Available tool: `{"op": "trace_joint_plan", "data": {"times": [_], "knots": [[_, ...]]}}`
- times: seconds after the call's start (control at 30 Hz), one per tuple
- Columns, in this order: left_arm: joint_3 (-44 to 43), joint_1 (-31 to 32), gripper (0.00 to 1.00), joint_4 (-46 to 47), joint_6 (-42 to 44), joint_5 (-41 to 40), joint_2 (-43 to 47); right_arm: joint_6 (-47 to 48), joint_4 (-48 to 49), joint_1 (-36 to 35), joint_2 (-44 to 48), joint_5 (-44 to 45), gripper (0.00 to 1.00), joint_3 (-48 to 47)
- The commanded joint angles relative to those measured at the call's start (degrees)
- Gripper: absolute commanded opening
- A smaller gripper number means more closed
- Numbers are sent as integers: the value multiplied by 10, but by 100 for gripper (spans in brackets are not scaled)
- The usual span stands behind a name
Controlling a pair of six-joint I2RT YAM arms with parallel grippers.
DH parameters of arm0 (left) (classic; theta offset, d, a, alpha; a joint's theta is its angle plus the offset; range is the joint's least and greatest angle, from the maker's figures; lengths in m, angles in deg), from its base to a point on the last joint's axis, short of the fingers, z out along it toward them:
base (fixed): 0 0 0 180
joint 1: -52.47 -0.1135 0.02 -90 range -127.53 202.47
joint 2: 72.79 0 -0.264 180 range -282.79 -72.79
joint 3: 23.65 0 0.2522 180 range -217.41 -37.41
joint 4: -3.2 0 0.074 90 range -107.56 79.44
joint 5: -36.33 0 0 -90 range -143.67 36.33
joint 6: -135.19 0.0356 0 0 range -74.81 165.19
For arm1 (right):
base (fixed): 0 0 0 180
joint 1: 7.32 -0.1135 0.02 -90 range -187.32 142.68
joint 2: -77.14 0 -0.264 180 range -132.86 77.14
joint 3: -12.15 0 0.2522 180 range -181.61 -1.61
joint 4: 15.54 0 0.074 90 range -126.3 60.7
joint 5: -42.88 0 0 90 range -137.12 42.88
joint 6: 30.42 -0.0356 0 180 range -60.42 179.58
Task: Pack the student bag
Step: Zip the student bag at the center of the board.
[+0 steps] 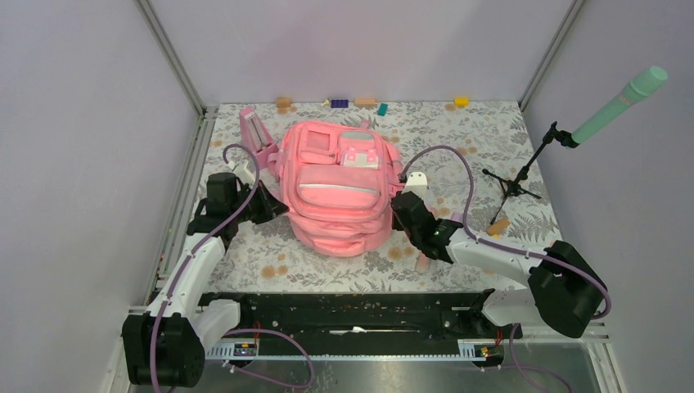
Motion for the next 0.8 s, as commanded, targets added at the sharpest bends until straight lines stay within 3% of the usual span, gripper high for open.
{"op": "trace_joint_plan", "data": {"times": [0.0,0.77], "knots": [[-39,-14,0,24,24,-56,17,38,-16,42,-26,36,0,-32],[-43,-18,0,18,26,-54,15,91,-4,140,-147,-84,0,-167]]}}
